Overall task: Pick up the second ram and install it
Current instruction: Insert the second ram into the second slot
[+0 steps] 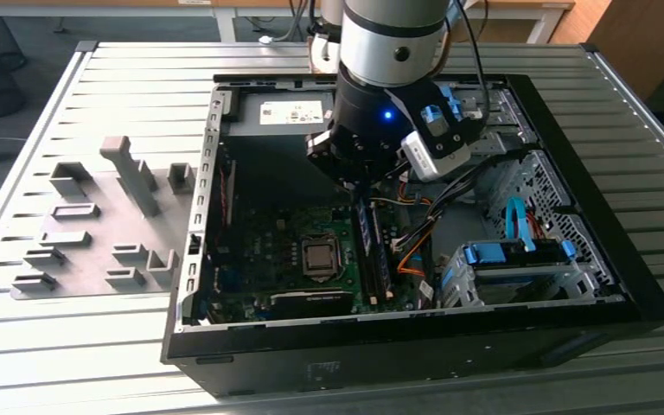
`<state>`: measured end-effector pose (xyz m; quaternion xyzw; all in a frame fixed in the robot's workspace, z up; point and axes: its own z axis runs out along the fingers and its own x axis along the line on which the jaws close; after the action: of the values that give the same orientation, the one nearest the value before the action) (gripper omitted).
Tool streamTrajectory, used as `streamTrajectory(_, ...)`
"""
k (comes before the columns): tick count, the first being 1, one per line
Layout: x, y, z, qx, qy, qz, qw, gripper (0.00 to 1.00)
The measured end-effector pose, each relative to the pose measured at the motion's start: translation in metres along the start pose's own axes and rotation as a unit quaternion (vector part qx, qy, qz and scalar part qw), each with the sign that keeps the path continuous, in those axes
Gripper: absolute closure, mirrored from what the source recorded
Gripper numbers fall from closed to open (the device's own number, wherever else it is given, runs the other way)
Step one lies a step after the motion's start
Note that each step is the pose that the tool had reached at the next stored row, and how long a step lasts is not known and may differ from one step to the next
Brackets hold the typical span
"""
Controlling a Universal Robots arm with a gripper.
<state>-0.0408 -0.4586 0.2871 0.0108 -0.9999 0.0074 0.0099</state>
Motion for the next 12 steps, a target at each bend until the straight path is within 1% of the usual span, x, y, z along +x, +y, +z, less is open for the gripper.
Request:
streamTrajectory(7, -0.0002, -0.0007, 0.0079, 0.0004, -0.0007, 0.000, 1.0000, 0.86)
streamTrajectory(9, -0.0002, -0.0008, 0.0098, 0.0020, -0.0012, 0.001, 1.0000, 0.86)
streamTrajectory(11, -0.0002, -0.0008, 0.0102, 0.0046, -0.0013, 0.001, 1.0000, 0.86)
streamTrajectory(12, -0.0002, -0.0008, 0.0102, 0.0046, -0.0013, 0.001, 1.0000, 0.86)
